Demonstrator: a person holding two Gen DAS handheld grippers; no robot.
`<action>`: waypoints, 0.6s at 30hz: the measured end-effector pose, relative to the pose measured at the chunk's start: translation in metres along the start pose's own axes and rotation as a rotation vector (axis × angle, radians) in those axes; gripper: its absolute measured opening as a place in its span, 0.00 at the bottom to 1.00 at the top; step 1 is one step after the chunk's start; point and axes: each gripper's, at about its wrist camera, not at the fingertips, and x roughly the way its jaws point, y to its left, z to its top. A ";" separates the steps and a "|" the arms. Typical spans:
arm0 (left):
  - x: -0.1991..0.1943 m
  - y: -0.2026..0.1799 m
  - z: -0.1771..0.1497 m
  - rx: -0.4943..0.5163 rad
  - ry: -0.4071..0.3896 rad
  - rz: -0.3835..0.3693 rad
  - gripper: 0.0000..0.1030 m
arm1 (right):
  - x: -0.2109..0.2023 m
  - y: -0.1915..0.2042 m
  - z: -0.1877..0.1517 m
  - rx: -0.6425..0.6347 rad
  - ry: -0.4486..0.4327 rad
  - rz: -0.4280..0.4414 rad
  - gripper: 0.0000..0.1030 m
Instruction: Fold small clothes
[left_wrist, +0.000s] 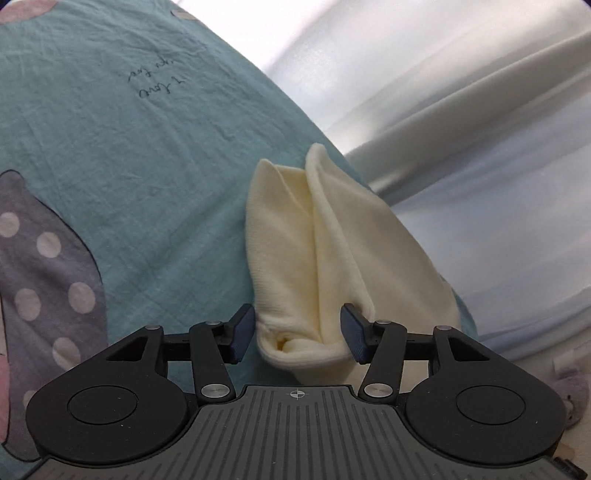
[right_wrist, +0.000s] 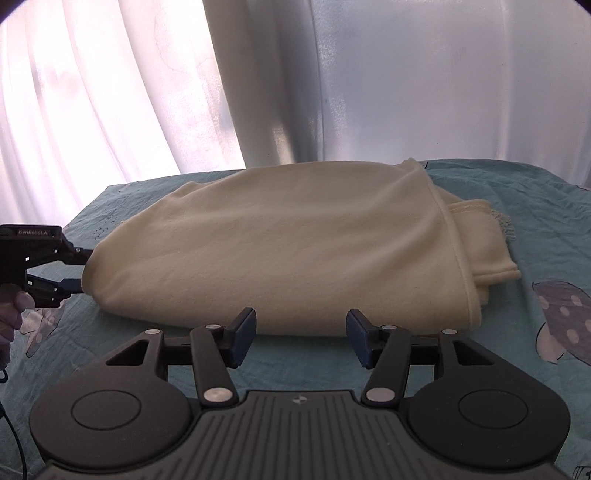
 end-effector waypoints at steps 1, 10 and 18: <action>0.002 0.004 0.002 -0.016 0.007 -0.018 0.56 | 0.000 0.002 -0.001 0.001 0.003 0.003 0.53; 0.013 0.028 0.021 -0.136 0.045 -0.186 0.78 | 0.003 0.014 0.000 -0.005 0.021 0.006 0.53; 0.023 0.014 0.040 -0.024 0.092 -0.162 0.69 | 0.011 0.038 0.001 -0.064 0.026 0.015 0.43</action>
